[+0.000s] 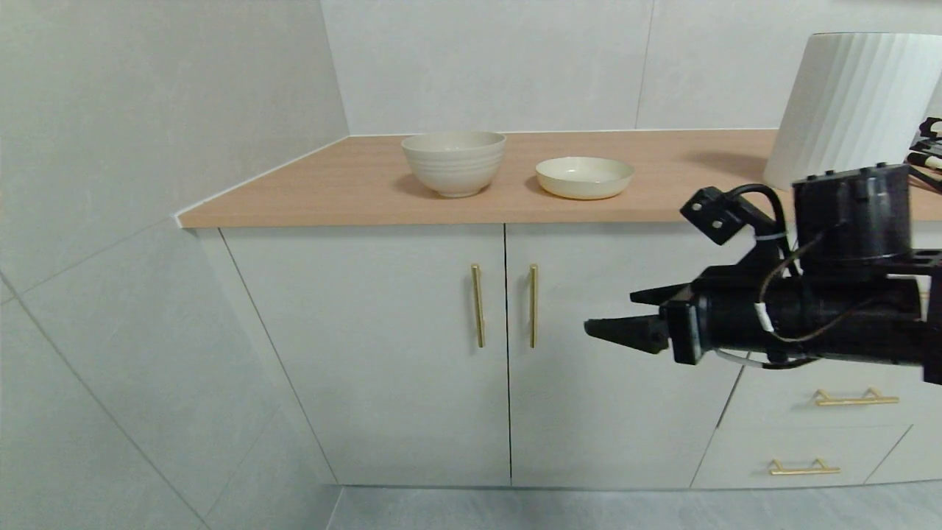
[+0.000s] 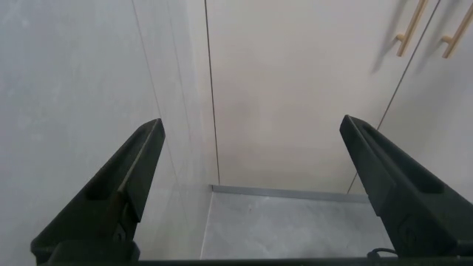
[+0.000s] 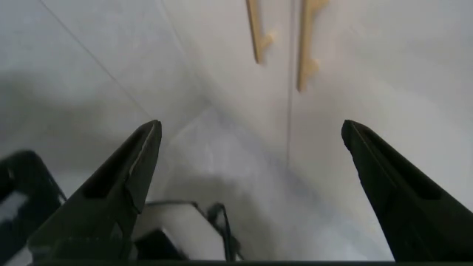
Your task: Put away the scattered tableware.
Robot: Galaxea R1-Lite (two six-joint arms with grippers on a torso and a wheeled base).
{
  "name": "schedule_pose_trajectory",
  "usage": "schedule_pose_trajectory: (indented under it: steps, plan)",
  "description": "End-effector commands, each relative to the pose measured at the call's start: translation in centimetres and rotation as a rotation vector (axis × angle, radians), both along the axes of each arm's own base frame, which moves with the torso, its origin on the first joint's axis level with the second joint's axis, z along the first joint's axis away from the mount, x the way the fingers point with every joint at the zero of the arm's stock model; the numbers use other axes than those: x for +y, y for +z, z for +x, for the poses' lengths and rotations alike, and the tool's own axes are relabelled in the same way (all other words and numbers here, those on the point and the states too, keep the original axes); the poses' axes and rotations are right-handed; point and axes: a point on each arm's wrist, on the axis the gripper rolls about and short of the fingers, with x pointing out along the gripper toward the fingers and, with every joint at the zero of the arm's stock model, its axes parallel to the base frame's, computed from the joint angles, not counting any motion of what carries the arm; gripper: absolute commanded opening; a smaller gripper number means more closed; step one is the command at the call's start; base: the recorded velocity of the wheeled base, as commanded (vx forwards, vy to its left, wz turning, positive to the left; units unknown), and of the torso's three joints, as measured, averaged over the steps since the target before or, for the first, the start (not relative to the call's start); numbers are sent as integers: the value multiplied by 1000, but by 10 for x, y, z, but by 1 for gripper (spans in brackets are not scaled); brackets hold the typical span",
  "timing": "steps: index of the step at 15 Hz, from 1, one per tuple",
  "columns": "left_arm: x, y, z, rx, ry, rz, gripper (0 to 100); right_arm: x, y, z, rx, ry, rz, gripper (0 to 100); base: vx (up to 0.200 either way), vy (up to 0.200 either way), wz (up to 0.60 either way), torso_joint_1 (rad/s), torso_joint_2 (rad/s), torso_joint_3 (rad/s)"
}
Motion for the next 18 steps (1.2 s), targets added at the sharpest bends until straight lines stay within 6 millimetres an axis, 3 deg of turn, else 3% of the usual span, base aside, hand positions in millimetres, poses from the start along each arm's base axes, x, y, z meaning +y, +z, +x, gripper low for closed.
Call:
schedule_pose_trajectory:
  steps: [1,3,6,18]
  plan:
    - [0,0,0,0,1,0,100,38,-29,34,109,25,-4,100,0,0,0,0,0,0]
    - [0,0,0,0,1,0,100,51,-49,47,190,2,25,100,0,0,0,0,0,0]
    - [0,0,0,0,1,0,100,66,-73,71,152,-55,114,100,0,0,0,0,0,0]
    - [0,0,0,0,1,0,100,85,-106,104,82,-134,240,100,0,0,0,0,0,0]
